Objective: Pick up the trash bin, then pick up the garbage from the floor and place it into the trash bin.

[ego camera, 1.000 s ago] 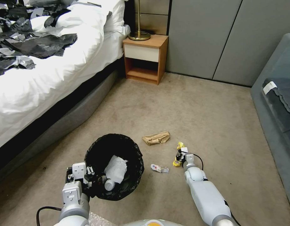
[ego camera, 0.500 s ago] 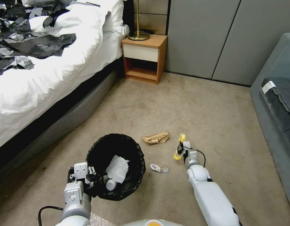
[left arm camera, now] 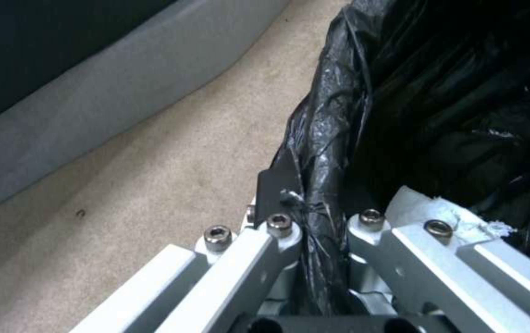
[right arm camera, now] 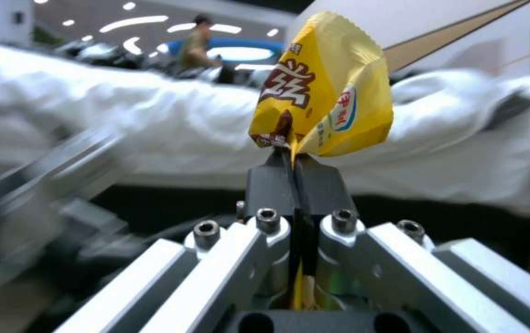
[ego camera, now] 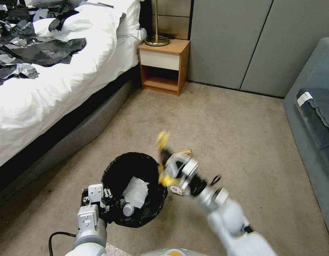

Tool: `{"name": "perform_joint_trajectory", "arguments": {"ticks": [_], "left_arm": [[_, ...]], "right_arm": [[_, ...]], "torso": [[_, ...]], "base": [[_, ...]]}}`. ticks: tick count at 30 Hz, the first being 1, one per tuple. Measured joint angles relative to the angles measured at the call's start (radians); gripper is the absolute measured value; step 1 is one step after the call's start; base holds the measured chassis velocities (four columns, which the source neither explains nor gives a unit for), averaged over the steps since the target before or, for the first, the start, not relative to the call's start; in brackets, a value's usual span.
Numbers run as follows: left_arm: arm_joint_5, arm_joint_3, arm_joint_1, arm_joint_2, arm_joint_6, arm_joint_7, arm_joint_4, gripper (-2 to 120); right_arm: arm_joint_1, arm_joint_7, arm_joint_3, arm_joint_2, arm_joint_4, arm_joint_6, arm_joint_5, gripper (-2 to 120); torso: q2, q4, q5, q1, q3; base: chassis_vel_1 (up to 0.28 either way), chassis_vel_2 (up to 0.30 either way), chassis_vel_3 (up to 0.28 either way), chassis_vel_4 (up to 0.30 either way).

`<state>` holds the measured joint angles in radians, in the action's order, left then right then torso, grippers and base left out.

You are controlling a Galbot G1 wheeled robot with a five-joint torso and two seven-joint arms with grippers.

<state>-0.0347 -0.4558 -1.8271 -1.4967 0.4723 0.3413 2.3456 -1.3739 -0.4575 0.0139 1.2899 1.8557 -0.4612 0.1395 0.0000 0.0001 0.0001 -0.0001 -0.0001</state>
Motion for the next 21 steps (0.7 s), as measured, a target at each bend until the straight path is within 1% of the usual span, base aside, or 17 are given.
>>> {"name": "perform_joint_trajectory", "arguments": {"ticks": [1, 2, 3, 4, 5, 6, 7, 11, 12, 14, 16, 21], "left_arm": [[0.0, 0.0, 0.0, 0.0, 0.0, 0.0, 0.0, 1], [0.0, 0.0, 0.001, 0.0, 0.0, 0.0, -0.001, 1], [0.0, 0.001, 0.001, -0.001, 0.001, 0.0, -0.001, 1], [0.0, 0.001, 0.001, -0.001, 0.001, 0.0, -0.001, 1], [0.0, 0.001, 0.002, -0.001, 0.001, 0.001, -0.001, 1], [-0.001, 0.0, 0.002, 0.001, 0.002, 0.001, -0.001, 1], [-0.003, -0.001, 0.003, 0.003, 0.002, 0.001, -0.001, 1], [-0.004, -0.001, 0.001, 0.005, 0.002, 0.001, 0.0, 1], [-0.002, 0.008, -0.007, 0.004, 0.002, 0.001, 0.012, 1], [0.001, 0.013, -0.008, 0.004, 0.002, 0.001, 0.017, 1], [0.01, 0.026, -0.01, 0.002, 0.002, 0.001, 0.023, 1], [0.02, 0.037, -0.015, -0.003, 0.001, 0.001, 0.024, 1]], "right_arm": [[0.0, 0.0, 0.0, 0.0, 0.0, 0.0, 0.0, 0], [-0.004, 0.004, -0.021, -0.002, -0.013, -0.002, -0.014, 0], [-0.012, 0.015, -0.066, -0.003, -0.049, -0.005, -0.041, 0], [-0.012, 0.015, -0.066, -0.003, -0.049, -0.005, -0.041, 0], [-0.012, 0.027, -0.078, -0.006, -0.066, -0.005, -0.05, 0], [-0.011, 0.038, -0.089, -0.007, -0.084, -0.005, -0.06, 0], [-0.01, 0.046, -0.096, -0.008, -0.104, -0.001, -0.064, 0], [0.008, 0.065, -0.111, -0.006, -0.143, 0.011, -0.066, 0], [0.031, 0.086, -0.124, 0.003, -0.172, 0.028, -0.066, 0], [0.045, 0.095, -0.132, 0.007, -0.187, 0.037, -0.064, 0], [0.091, 0.116, -0.159, 0.023, -0.234, 0.059, -0.059, 0], [0.15, 0.15, -0.185, 0.042, -0.294, 0.082, -0.059, 2]], "torso": [[0.0, 0.0, 0.0, 0.0, 0.0], [0.0, 0.0, -0.0001, 0.0, 0.0], [0.0, 0.0, -0.0002, 0.0, 0.0], [0.0, 0.0, -0.0002, 0.0, 0.0], [0.0, 0.0008, -0.0018, 0.0, 0.0], [0.0, 0.001, -0.0029, 0.0, 0.0], [0.0, 0.001, -0.0029, 0.0, 0.0], [0.0, -0.0001, -0.003, 0.0, 0.0], [0.0, -0.0002, -0.0012, 0.0, 0.0], [0.0, -0.0003, -0.0009, 0.0, 0.0], [0.0, -0.0003, 0.0015, 0.0, 0.0], [0.0, -0.0003, 0.0024, 0.0, 0.0]], "base": [[0.0, 0.0, 0.0, 0.0], [0.0, 0.0, 0.0, 0.0], [0.0, 0.0, 0.0, 0.0], [0.0, 0.0, 0.0, 0.0], [0.0, 0.0, 0.0, 0.0], [0.0, 0.0, 0.0, 0.0], [0.0, 0.0, 0.0, 0.0], [0.0, 0.0, 0.0, 0.0], [0.0, 0.0, 0.0, 0.0], [0.0, 0.0, 0.0, 0.0], [0.0, 0.0, 0.0, 0.0], [0.0, 0.0, 0.0, 0.0]]}}
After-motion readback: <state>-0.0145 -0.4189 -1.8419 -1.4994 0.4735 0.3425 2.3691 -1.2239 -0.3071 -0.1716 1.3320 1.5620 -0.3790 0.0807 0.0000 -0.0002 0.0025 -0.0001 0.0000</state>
